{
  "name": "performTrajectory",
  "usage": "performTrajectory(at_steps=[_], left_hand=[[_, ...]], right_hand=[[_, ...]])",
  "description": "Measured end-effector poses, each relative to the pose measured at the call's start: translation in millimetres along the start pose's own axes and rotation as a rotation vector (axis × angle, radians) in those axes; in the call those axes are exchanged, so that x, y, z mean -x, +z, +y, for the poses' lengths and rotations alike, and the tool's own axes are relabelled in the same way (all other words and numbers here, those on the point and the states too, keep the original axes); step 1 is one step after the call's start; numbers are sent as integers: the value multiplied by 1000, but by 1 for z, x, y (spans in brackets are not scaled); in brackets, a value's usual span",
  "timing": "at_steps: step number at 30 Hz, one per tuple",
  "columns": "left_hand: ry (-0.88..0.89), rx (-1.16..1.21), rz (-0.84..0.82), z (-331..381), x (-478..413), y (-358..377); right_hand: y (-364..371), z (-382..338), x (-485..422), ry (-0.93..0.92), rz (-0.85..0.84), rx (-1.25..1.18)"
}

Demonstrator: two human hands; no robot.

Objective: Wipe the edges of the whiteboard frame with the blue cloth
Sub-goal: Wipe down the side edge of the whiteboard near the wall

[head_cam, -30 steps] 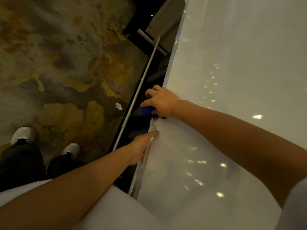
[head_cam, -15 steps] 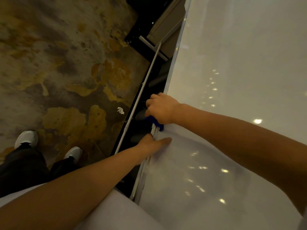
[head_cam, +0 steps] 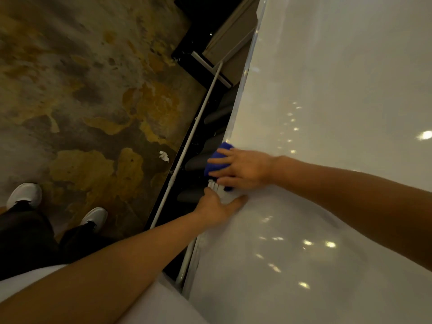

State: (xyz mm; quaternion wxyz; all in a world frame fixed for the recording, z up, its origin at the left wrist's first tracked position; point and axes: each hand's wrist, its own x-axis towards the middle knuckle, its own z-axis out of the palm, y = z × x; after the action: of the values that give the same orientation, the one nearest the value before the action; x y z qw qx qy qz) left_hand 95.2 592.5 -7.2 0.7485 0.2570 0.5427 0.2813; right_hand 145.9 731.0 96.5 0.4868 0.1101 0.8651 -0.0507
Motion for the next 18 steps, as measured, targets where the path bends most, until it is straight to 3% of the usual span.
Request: performTrajectory(at_steps=[2,6,8,10,11,15,18], left_hand=[[-42,-8,11,0,2,8],[-82,-50,63,7,2,12],[-73,-83,99,11,1,12],[-39,-113,134,10,4,16],[-27,-134,135,9,5,19],[-8,-197,117,7,6,24],[20,-249,119,11,8,23]], right_hand=[[-5,4,-1,35,-55,-79],[-20,28,-14,302,15,-42],[-15,8,-16,126,70,-15],[-5,-8,-14,-109,8,7],[-7,-1,-13,-112,-11,-3],[-18,55,-22,287,75,-22],[-8,38,-26,202,65,-21]])
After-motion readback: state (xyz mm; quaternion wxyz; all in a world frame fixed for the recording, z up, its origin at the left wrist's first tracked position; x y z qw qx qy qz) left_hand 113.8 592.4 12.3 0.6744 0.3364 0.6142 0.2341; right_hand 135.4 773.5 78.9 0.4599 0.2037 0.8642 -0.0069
